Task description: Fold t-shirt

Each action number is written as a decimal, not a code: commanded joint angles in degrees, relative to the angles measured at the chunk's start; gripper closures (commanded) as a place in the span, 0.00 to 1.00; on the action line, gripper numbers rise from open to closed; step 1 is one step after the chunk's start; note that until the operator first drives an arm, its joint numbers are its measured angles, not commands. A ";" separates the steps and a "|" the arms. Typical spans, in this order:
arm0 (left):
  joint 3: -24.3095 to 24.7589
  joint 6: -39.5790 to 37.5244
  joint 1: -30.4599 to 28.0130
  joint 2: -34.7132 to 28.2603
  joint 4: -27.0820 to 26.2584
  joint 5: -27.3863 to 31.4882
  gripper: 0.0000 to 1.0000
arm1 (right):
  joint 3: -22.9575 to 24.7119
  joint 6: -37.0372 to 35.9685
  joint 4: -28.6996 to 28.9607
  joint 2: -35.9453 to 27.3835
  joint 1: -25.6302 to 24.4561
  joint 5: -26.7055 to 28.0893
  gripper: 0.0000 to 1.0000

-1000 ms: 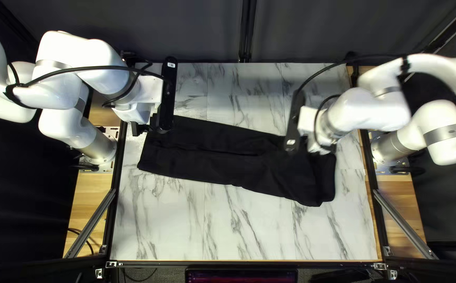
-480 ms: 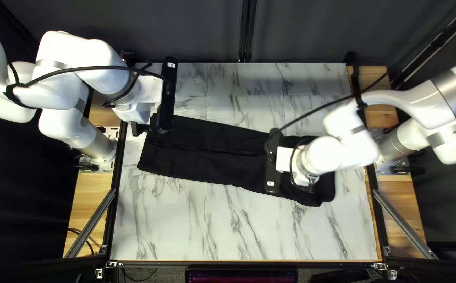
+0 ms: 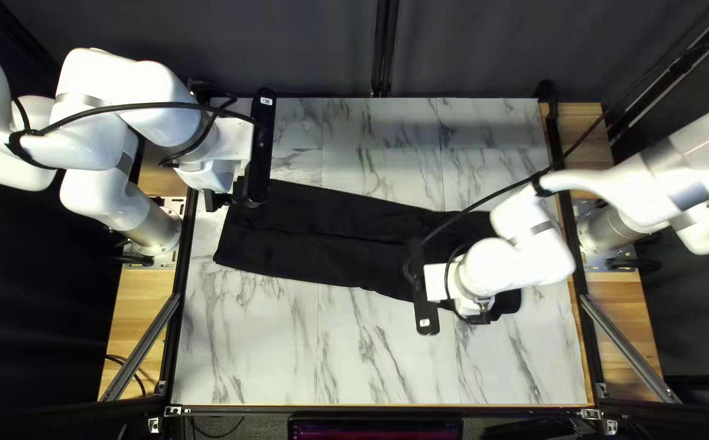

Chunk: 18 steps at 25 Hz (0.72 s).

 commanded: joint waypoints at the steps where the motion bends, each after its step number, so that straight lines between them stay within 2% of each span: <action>1: 0.00 0.00 0.00 0.00 0.00 0.00 0.00 | 5.53 -1.39 1.64 -8.56 -4.01 -0.62 0.00; 3: 0.00 0.00 0.00 0.00 0.00 0.00 0.00 | 5.53 -1.39 1.64 -8.56 -4.01 -0.62 0.00; 5: 0.00 0.00 0.00 0.00 0.00 0.00 0.00 | 7.55 -0.94 0.95 -10.79 -5.85 -1.89 0.00; 10: 0.00 0.00 0.00 0.00 0.00 0.00 0.00 | 11.83 0.02 3.17 -13.97 -12.50 -7.46 0.00; 14: 0.00 0.00 0.00 0.00 0.00 0.00 0.00 | 16.10 5.23 5.37 -14.70 -14.57 -15.23 0.00; 18: 0.00 0.00 0.00 0.00 0.00 0.00 0.00 | 17.44 9.47 6.06 -10.58 -14.23 -22.75 0.00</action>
